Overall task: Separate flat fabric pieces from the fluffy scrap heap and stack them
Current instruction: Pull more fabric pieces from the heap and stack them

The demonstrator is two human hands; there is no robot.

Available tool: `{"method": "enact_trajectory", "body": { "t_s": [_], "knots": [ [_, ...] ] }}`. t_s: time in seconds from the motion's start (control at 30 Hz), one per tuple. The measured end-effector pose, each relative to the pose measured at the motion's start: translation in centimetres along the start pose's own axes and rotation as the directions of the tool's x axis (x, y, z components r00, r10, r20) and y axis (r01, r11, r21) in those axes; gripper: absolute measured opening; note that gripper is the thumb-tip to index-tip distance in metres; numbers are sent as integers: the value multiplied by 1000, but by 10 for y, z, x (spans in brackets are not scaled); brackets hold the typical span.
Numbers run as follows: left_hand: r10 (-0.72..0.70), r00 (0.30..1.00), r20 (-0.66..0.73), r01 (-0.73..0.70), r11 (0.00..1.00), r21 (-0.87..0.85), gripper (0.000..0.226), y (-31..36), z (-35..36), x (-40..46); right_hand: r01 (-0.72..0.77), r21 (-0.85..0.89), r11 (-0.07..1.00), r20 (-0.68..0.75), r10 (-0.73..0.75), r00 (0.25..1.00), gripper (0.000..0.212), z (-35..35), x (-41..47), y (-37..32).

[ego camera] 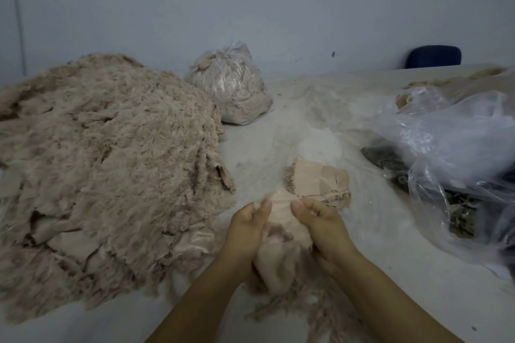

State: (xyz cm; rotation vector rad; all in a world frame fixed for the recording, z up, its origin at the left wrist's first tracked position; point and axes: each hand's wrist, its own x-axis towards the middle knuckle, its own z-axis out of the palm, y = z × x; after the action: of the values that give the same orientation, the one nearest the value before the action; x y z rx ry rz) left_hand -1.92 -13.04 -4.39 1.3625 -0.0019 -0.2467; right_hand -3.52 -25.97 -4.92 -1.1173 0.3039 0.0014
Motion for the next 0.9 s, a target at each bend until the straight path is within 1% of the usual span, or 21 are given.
{"method": "enact_trajectory", "body": {
  "t_s": [0.03,0.07,0.1,0.13,0.17,0.2,0.23,0.27,0.33,0.37,0.43,0.47,0.53,0.6,0.63,0.7,0.73,0.8,0.83,0.9],
  "knots": [
    [26,998,-53,-23,998,56,28,-2,-4,1,64,3,998,-76,-64,995,23,-3,2,-1],
    [26,995,-97,-17,995,98,31,-2,-11,3,122,-15,992,-142,-123,982,21,-9,4,-3],
    [16,992,-123,1,991,134,34,-3,-18,6,170,-56,984,-179,-177,968,20,-16,5,-7],
    [0,993,-119,22,983,183,36,-4,-26,7,201,-111,973,-178,-219,959,18,-21,5,-11],
    [-30,996,-82,50,964,260,41,-4,-30,8,204,-167,965,-141,-228,963,17,-24,5,-14],
    [-67,997,-36,76,938,339,48,-3,-31,8,182,-203,962,-80,-202,976,14,-26,4,-14],
    [-92,996,0,85,922,378,56,-2,-29,8,156,-221,963,-5,-161,987,14,-25,3,-15],
    [-93,995,31,76,929,363,62,0,-25,8,143,-235,961,73,-129,989,18,-23,2,-14],
    [-61,992,108,32,967,251,68,5,-17,8,163,-279,946,202,-107,973,29,-18,0,-15],
    [-58,989,137,28,977,211,66,7,-14,8,196,-308,931,249,-120,961,30,-15,0,-16],
    [-77,983,167,53,988,147,53,11,-8,8,283,-367,886,293,-178,939,25,-10,-2,-21],
    [-82,985,155,64,991,114,43,12,-5,8,311,-375,873,281,-212,936,21,-9,-2,-22],
    [-51,995,83,48,998,41,28,13,0,8,280,-344,896,202,-220,954,24,-8,-3,-21],
    [-29,998,47,30,999,-12,28,13,1,7,182,-300,936,149,-142,979,34,-8,-2,-17],
    [-29,998,55,31,999,-27,30,12,1,7,157,-293,943,132,-123,984,31,-8,-3,-14],
    [-79,989,122,86,995,-55,38,16,-1,5,210,-316,925,89,-192,977,15,-9,-4,-11],
    [-133,972,193,149,986,-74,44,18,-3,6,258,-335,906,90,-242,966,17,-9,-3,-10],
    [-223,918,327,274,955,-118,55,23,-7,6,322,-365,873,144,-289,946,20,-7,-3,-10],
    [-232,909,346,286,951,-114,57,23,-9,6,341,-373,863,168,-299,939,20,-4,-3,-11],
    [-210,938,276,222,975,-11,49,20,-7,8,392,-387,835,175,-351,920,21,0,-2,-10]
  ]
}}
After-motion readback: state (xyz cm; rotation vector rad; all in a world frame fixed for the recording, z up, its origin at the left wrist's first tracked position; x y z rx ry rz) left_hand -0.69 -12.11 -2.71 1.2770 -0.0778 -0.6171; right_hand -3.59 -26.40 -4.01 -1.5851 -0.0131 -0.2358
